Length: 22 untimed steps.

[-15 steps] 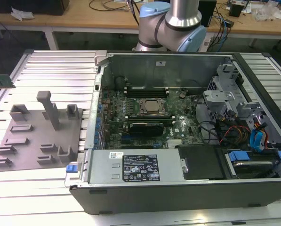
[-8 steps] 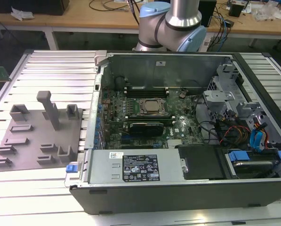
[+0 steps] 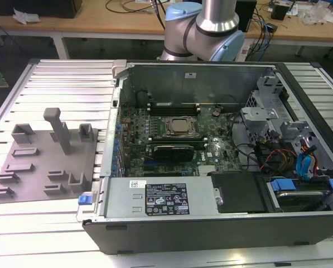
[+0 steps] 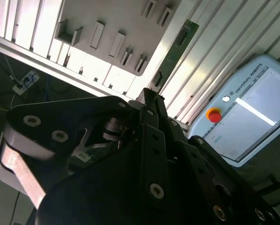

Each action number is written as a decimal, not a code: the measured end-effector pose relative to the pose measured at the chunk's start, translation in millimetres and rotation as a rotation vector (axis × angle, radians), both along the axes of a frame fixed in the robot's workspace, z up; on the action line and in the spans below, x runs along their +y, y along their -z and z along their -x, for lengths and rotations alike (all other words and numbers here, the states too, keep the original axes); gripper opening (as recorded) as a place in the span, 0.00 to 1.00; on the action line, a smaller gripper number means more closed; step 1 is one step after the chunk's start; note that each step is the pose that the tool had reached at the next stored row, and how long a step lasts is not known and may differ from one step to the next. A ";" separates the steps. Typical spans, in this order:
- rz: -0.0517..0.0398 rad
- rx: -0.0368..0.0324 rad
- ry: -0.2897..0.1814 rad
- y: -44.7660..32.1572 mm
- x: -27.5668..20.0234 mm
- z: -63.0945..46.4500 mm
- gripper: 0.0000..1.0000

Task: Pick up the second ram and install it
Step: 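Pick up the second ram and move it above second insertion slot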

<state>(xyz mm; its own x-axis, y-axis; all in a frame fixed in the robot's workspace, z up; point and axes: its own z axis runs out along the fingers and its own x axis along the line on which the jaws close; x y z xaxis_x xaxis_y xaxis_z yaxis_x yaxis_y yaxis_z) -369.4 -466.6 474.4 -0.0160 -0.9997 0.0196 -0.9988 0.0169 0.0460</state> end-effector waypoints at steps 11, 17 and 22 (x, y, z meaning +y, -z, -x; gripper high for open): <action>0.0000 0.0002 0.000 0.3 0.5 -37.2 0.11; -0.0001 0.0003 0.000 0.4 2.3 -55.4 0.11; 0.0000 0.0008 0.000 0.5 3.6 -75.4 0.11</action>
